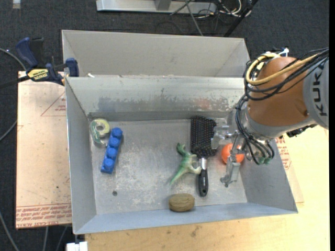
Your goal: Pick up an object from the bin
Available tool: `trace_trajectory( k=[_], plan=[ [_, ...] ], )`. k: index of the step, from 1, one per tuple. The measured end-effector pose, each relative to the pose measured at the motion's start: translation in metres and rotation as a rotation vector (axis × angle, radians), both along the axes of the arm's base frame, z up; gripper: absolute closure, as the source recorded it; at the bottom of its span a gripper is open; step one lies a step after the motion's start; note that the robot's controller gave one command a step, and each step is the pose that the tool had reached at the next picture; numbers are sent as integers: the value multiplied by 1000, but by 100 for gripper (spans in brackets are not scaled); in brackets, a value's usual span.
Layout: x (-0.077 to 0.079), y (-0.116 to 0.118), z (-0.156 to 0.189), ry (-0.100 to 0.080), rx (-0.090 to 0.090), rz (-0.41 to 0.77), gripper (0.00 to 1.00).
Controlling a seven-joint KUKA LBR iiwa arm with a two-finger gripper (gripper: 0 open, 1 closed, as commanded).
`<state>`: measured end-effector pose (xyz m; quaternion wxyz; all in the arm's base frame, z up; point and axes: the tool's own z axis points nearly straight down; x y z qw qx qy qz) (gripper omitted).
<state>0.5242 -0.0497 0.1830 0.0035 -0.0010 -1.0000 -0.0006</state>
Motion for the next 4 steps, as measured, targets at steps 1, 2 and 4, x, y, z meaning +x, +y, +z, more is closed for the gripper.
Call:
trace_trajectory(
  k=[1, 2, 4],
  plan=[
    [2, 0, 4, -8, -1, 2, 0],
    [-6, 22, -37, -13, -1, -186, 0],
    [-2, 31, -61, -7, -1, -291, 0]
  ],
)
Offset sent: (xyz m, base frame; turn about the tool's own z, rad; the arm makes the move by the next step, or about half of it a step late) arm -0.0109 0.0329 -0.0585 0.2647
